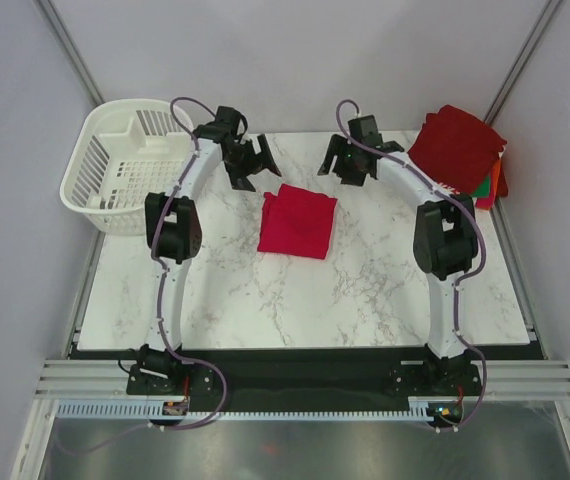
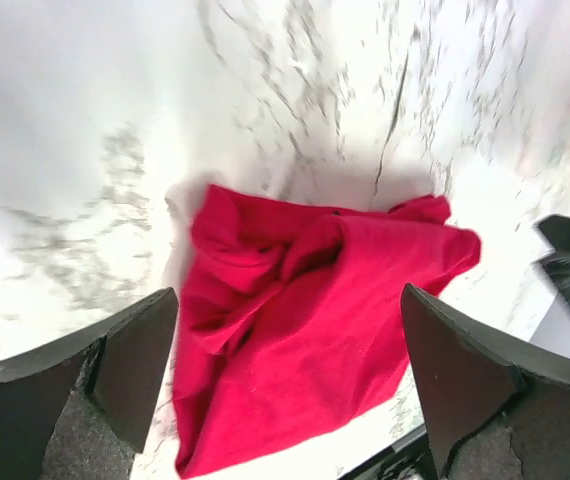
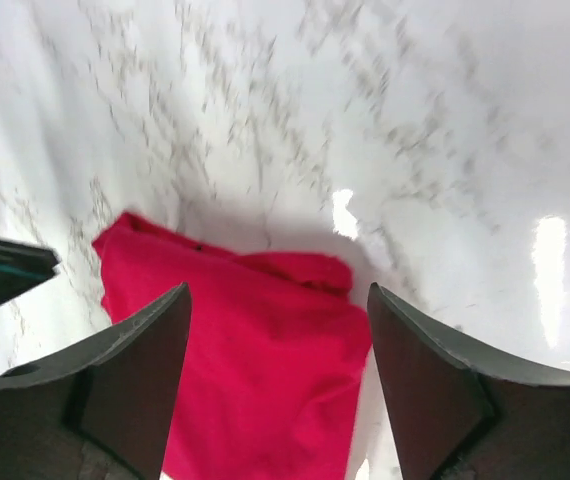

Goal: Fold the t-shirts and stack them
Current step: Fold the tshirt

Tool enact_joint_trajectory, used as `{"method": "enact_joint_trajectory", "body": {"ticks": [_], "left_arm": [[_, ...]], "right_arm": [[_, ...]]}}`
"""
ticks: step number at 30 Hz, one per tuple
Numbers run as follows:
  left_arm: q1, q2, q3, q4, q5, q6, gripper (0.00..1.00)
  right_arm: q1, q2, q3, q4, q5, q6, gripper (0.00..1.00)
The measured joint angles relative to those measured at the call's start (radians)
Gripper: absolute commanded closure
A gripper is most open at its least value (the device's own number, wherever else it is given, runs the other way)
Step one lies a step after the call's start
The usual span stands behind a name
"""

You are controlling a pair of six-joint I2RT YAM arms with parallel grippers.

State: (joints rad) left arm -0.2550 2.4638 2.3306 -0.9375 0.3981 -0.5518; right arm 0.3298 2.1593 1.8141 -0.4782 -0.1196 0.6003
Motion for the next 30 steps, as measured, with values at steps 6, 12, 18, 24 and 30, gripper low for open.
{"method": "enact_joint_trajectory", "body": {"ticks": [6, 12, 18, 24, 30], "left_arm": [[0.076, -0.017, 0.055, -0.033, -0.003, 0.0, 0.0], [0.039, -0.219, -0.157, -0.024, -0.076, 0.029, 0.02], [-0.091, -0.332, -0.266, 0.084, -0.081, 0.134, 0.16], [-0.135, -0.214, -0.233, 0.169, -0.074, 0.211, 0.16], [-0.111, -0.076, -0.224, 0.192, -0.076, 0.253, 0.17]], "right_arm": [[-0.045, -0.075, 0.057, -0.036, 0.06, -0.04, 0.25], [-0.009, -0.304, -0.169, 0.073, -0.034, -0.072, 0.31], [0.016, -0.317, -0.352, 0.132, -0.089, -0.082, 0.27], [0.011, -0.444, -0.612, 0.101, -0.042, -0.093, 0.23], [0.008, -0.736, -0.765, 0.105, -0.013, -0.109, 0.23]]}}
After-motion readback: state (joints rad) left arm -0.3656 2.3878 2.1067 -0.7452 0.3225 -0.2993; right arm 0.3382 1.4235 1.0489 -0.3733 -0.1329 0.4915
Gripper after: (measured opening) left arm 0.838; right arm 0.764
